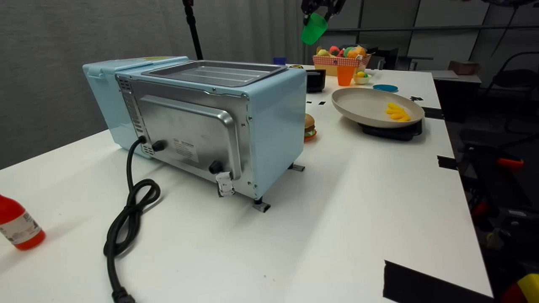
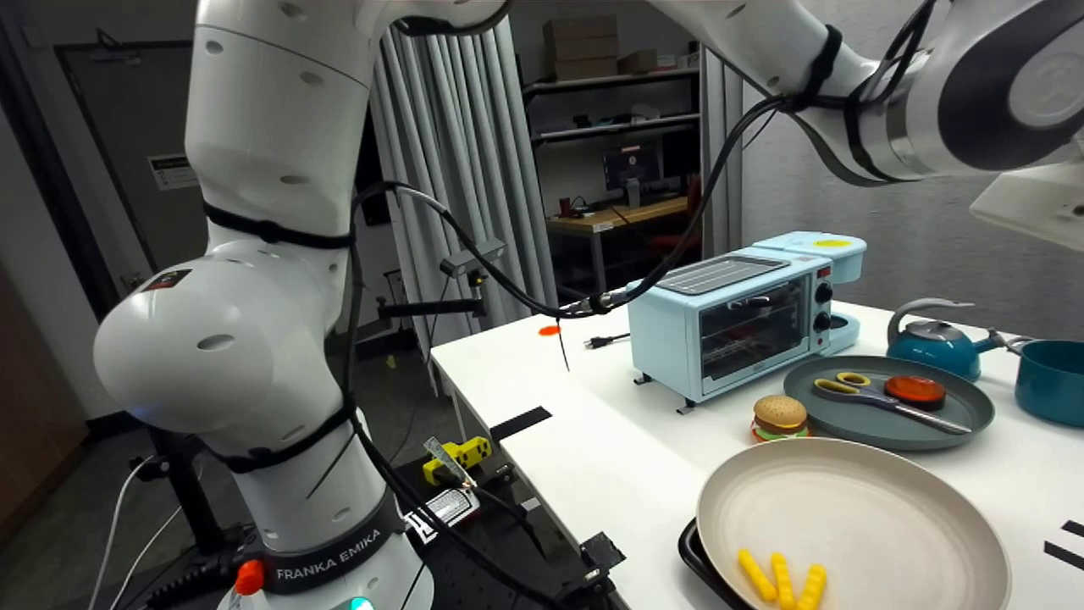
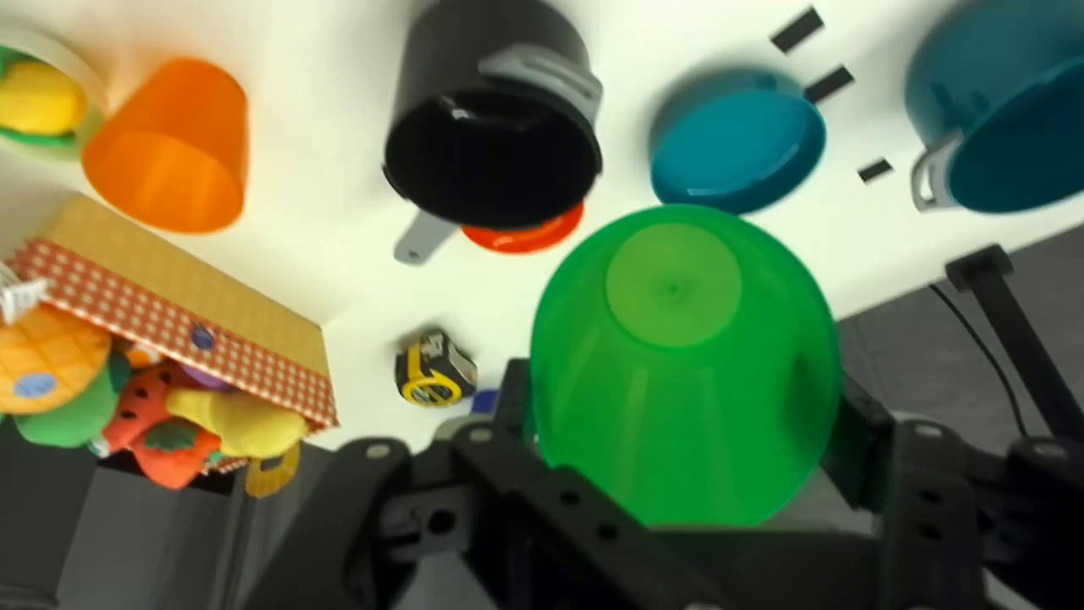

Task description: Pour the chips from the green cup onto the beige plate

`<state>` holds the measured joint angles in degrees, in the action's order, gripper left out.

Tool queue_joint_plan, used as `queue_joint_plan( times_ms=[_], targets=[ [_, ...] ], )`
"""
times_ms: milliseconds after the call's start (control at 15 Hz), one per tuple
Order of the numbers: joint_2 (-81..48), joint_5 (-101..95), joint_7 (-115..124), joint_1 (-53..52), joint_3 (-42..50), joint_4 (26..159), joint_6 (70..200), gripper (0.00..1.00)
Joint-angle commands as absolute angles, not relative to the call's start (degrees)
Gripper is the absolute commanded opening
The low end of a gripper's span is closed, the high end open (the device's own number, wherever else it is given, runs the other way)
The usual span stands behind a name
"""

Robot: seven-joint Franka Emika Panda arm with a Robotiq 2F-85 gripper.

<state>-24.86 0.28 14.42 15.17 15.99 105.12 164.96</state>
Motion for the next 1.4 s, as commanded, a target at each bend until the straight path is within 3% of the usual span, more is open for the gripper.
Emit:
queue_joint_plan(
  times_ms=[0, 1200, 1267, 1333],
  targets=[
    [-27.10, -1.21, 18.89, 11.64, 20.05, 102.06, 153.42, 0.53],
    [-41.38, 2.75, 19.13, 17.49, 18.37, 93.60, 138.68, 0.53],
    [-41.76, 2.93, 18.99, 17.69, 18.29, 92.89, 137.69, 0.78],
    [-42.12, 2.98, 19.01, 17.82, 18.27, 92.22, 136.95, 0.95]
  ],
)
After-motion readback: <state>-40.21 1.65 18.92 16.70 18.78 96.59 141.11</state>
